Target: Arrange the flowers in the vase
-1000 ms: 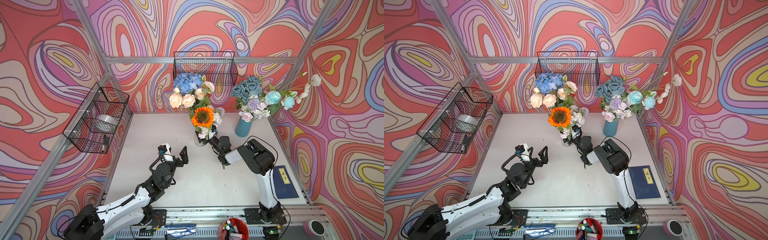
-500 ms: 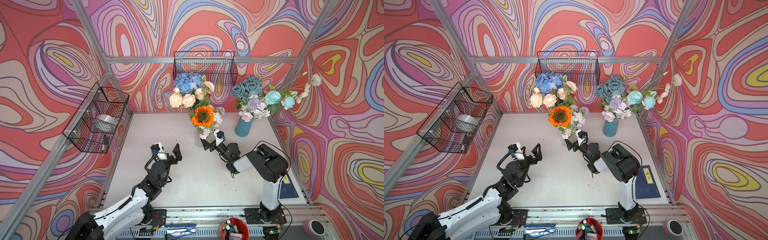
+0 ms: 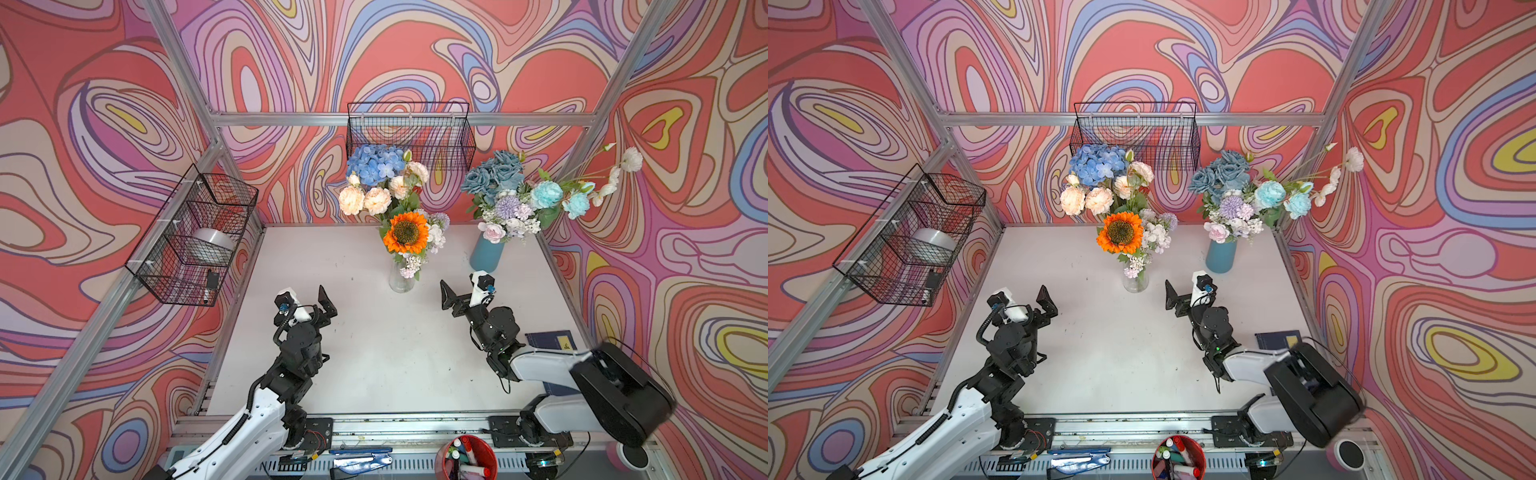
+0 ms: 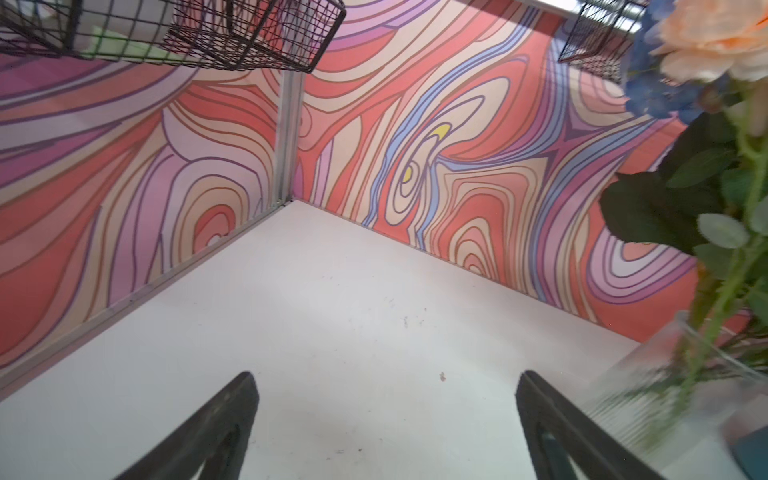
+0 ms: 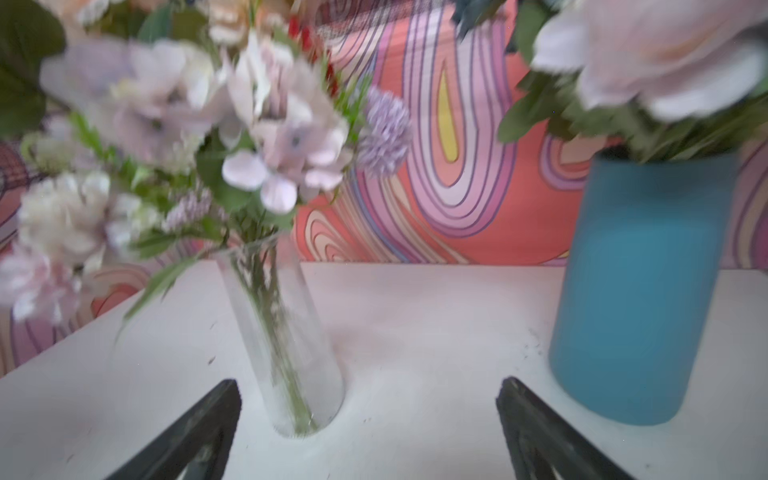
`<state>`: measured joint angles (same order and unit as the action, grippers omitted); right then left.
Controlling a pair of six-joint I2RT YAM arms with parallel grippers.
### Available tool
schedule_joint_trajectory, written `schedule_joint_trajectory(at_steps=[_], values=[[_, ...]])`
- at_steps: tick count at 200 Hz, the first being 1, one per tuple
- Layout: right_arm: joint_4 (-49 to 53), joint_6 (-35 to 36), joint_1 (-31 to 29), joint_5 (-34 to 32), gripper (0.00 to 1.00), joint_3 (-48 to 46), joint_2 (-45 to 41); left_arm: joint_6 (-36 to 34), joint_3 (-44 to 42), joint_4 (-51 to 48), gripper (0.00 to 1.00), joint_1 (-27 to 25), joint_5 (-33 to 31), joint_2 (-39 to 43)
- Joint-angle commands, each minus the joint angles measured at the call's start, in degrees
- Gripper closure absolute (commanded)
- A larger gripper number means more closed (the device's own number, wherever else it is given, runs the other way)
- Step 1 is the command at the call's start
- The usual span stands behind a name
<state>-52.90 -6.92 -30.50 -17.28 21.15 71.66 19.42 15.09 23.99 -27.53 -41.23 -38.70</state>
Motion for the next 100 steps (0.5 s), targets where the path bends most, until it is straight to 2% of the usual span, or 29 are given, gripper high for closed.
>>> schedule_joint_trajectory(at_steps=[1, 28, 52, 63, 79, 100], values=[[27.0, 3.1, 1.5, -9.7, 0.02, 5.2, -6.5, -5.0, -0.3, -0.7, 0.0, 2.6, -2.1, -2.4], [29.1, 8.8, 4.0, -11.0, 0.02, 4.6, -8.4, -7.0, 0.1, 2.8, 0.0, 6.5, 0.0, -9.2], [29.6, 11.2, 7.9, -11.3, 0.02, 5.2, -4.4, -7.7, 2.6, 3.9, 0.0, 10.7, 3.3, -17.1], [29.6, 10.3, 10.8, -10.7, 0.01, 5.7, -1.3, -8.1, 5.1, 1.5, 0.0, 11.8, 5.3, -19.7], [29.2, 8.1, 14.7, -8.7, 0.02, 6.6, 3.0, -9.8, 6.1, 3.9, 0.0, 13.0, 7.3, -24.0], [23.8, 6.7, 18.5, -5.4, 0.02, 6.2, 8.3, -11.0, 6.9, 5.0, 0.0, 14.1, 8.3, -28.8]])
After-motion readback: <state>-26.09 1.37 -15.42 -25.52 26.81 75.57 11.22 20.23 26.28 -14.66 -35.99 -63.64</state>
